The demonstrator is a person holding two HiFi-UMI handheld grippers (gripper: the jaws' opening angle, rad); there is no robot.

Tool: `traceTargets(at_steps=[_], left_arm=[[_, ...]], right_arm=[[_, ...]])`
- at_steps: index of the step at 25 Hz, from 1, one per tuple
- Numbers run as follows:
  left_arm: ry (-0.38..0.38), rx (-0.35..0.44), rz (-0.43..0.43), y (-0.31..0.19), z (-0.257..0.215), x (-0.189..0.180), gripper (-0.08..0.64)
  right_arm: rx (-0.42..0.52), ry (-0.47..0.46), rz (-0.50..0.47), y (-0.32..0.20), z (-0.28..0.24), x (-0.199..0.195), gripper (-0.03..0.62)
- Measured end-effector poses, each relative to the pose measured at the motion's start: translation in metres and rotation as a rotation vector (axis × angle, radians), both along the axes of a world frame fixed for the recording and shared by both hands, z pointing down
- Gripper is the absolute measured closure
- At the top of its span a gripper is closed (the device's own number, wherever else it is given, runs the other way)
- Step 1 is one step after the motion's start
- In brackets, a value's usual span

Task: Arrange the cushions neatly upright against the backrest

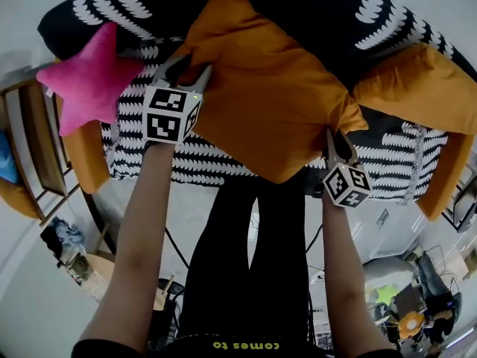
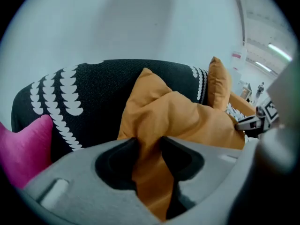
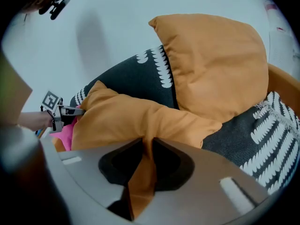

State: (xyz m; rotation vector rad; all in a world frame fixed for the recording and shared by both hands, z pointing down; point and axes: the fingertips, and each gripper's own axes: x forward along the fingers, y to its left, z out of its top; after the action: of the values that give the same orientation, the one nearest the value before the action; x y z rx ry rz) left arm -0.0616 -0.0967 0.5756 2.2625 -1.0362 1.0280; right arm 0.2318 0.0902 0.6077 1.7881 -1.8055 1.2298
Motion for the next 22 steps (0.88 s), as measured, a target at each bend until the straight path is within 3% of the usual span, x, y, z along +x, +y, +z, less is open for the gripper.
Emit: traceTargets(at_steps=[3, 7, 12, 17, 22], left_arm=[[-0.005, 0.038, -0.012, 0.003, -0.009, -0.006, 0.456], [-0.022, 0.11, -0.048, 0.006, -0.027, -0.017, 0.52], [0.022, 0.12, -0.208, 0.025, -0.05, -0.054, 0.548], [0.093, 0.197, -0.337, 0.036, -0.1, -0.081, 0.551], [0.148, 0.288, -0.441, 0.03, -0.125, -0.099, 0.549]], right_arm=[[0.015, -0.051, 0.027, 0.007, -0.012, 0.002, 0.568], [0.053, -0.043, -0.022, 0.007, -0.041, -0.008, 0.572], [0.108, -0.041, -0.075, 0.003, -0.079, -0.031, 0.574], [0.27, -0.009, -0.113, -0.039, -0.151, -0.036, 0.574], [0.454, 0.094, -0.208, -0.1, -0.207, -0.04, 0.574]])
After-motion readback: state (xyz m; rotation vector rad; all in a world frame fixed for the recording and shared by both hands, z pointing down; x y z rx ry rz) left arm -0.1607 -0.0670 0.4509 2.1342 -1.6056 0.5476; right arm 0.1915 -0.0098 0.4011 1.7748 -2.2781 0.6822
